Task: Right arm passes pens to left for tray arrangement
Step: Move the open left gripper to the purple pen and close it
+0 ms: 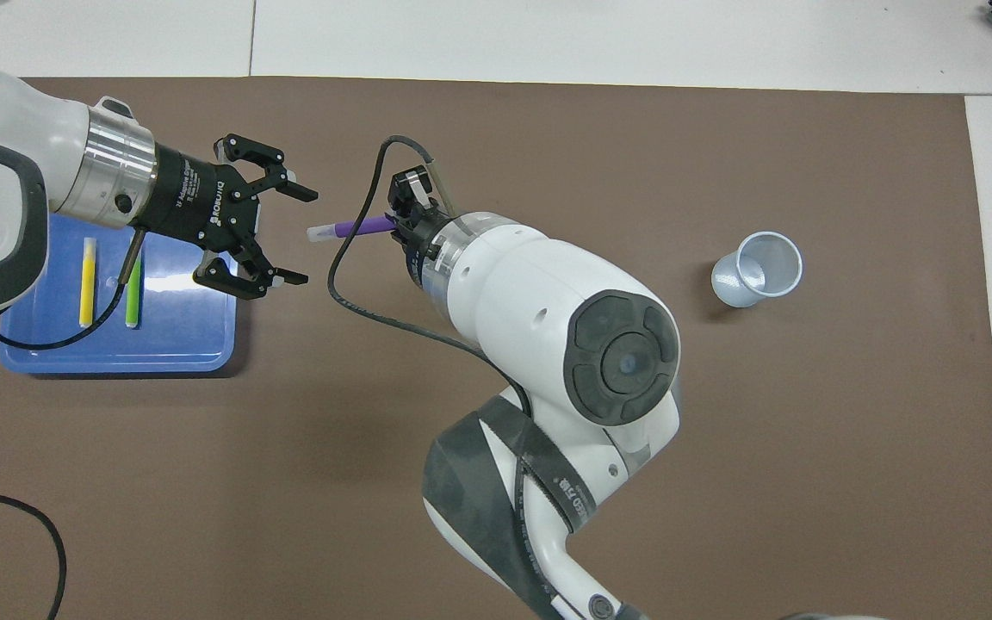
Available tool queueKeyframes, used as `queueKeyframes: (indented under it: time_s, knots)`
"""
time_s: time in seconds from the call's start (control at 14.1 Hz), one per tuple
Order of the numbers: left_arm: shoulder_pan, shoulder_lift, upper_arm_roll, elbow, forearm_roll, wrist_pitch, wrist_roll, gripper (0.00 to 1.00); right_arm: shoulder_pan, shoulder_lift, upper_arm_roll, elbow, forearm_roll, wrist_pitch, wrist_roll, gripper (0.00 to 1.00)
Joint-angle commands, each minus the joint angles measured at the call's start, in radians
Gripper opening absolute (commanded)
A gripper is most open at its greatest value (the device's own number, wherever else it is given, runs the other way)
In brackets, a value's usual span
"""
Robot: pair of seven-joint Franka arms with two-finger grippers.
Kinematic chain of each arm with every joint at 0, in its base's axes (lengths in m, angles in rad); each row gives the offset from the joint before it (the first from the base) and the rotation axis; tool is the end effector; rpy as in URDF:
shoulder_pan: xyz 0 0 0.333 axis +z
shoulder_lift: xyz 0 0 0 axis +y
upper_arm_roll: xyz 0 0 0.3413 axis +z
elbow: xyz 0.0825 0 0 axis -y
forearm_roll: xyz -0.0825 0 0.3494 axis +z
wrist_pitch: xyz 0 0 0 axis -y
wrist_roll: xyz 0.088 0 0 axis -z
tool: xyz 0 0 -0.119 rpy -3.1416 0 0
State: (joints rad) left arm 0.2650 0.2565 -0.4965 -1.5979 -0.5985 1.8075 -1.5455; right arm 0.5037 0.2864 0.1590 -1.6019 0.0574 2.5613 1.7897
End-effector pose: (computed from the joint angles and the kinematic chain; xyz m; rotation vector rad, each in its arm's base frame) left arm 0.5856 -0.1590 0.5397 1.9305 1.7610 -0.7592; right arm 0.5419 0.4034 0.5702 -2.0480 1.3803 -0.1876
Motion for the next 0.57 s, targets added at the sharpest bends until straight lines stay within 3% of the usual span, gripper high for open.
queueKeyframes:
  time_s: [0.0,0.5]
  knots:
    - [-0.027,0.004,0.003,0.016,-0.017,0.025,-0.076,0.97,-0.004,0.000,0.002,-0.013,0.015,0.019,-0.038,0.00]
    - [-0.078,-0.017,0.004,-0.026,-0.006,0.116,-0.116,0.92,-0.007,-0.001,0.002,-0.015,0.015,0.016,-0.052,0.00]
